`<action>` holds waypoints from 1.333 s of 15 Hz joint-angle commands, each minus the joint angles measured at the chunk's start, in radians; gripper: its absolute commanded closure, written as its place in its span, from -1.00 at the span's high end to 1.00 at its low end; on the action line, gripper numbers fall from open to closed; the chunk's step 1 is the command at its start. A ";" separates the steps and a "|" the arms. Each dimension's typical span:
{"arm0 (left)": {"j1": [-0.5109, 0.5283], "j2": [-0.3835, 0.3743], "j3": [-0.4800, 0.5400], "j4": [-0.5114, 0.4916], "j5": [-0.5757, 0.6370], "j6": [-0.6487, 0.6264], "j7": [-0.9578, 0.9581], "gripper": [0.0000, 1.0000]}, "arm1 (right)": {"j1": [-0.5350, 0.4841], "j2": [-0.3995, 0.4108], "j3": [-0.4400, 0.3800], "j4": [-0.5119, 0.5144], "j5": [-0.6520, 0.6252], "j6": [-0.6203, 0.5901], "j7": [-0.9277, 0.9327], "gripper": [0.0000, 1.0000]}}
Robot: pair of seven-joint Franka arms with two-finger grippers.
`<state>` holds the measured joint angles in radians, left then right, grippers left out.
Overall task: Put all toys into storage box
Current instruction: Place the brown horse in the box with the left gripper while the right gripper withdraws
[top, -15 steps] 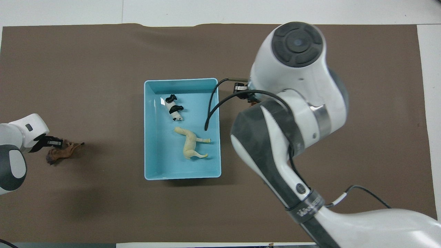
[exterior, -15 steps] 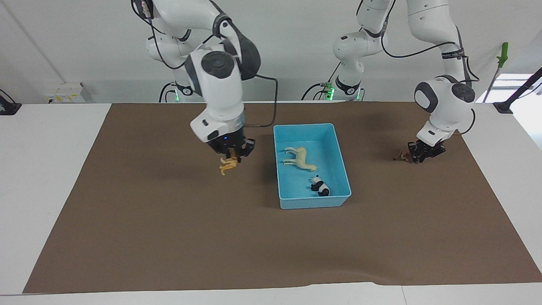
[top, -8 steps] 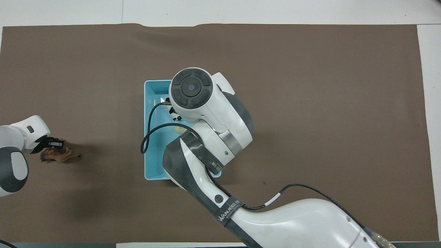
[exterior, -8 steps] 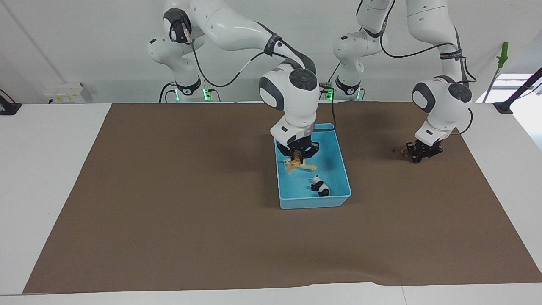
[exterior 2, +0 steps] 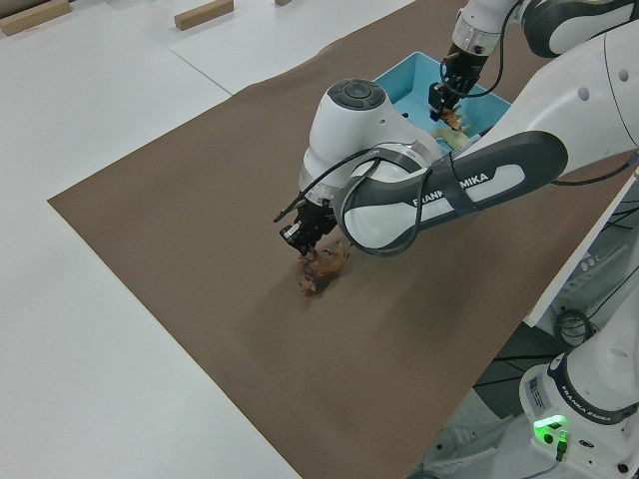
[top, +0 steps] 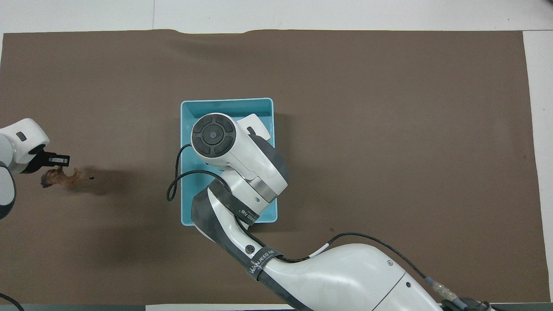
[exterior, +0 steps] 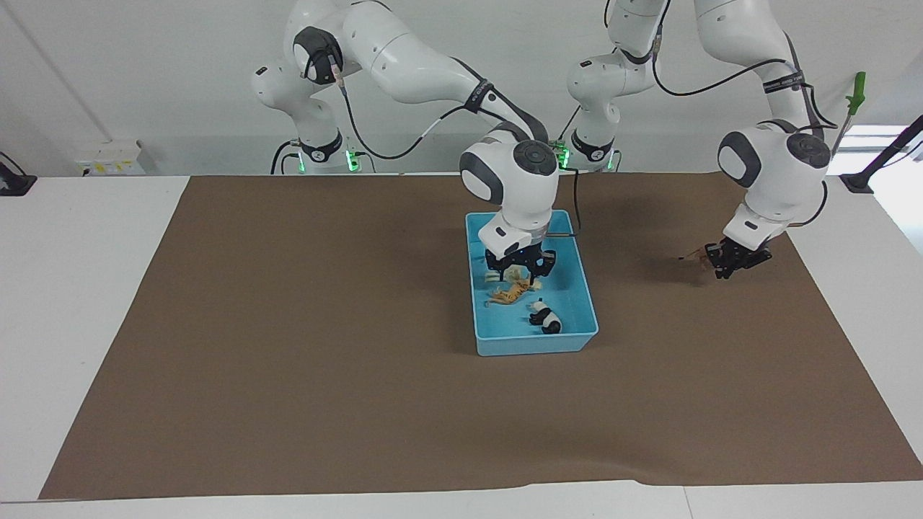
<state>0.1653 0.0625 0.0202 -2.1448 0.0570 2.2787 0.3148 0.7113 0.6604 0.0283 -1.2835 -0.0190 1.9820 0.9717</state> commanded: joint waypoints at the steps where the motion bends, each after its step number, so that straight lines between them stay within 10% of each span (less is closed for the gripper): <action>1: -0.078 0.022 0.003 0.167 -0.017 -0.163 -0.156 -1.00 | -0.065 -0.076 0.010 0.009 0.019 -0.086 0.008 1.00; 8: -0.404 0.020 0.000 0.278 -0.101 -0.262 -0.803 -1.00 | -0.352 -0.304 0.007 -0.002 0.059 -0.265 -0.339 1.00; 16: -0.624 0.004 0.000 0.136 -0.101 -0.026 -1.132 -1.00 | -0.716 -0.456 0.005 -0.074 0.040 -0.411 -0.876 1.00; 18: -0.630 0.003 0.000 0.143 -0.101 -0.048 -1.135 -0.33 | -0.766 -0.530 0.005 -0.141 0.037 -0.427 -0.945 1.00; 20: -0.630 0.003 0.004 0.148 -0.101 -0.053 -1.135 0.84 | -0.790 -0.602 0.005 -0.206 0.033 -0.439 -0.950 1.00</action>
<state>-0.4528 0.0841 0.0030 -1.9835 -0.0344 2.2172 -0.8141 -0.0573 0.1718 0.0190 -1.3610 0.0204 1.5335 0.0417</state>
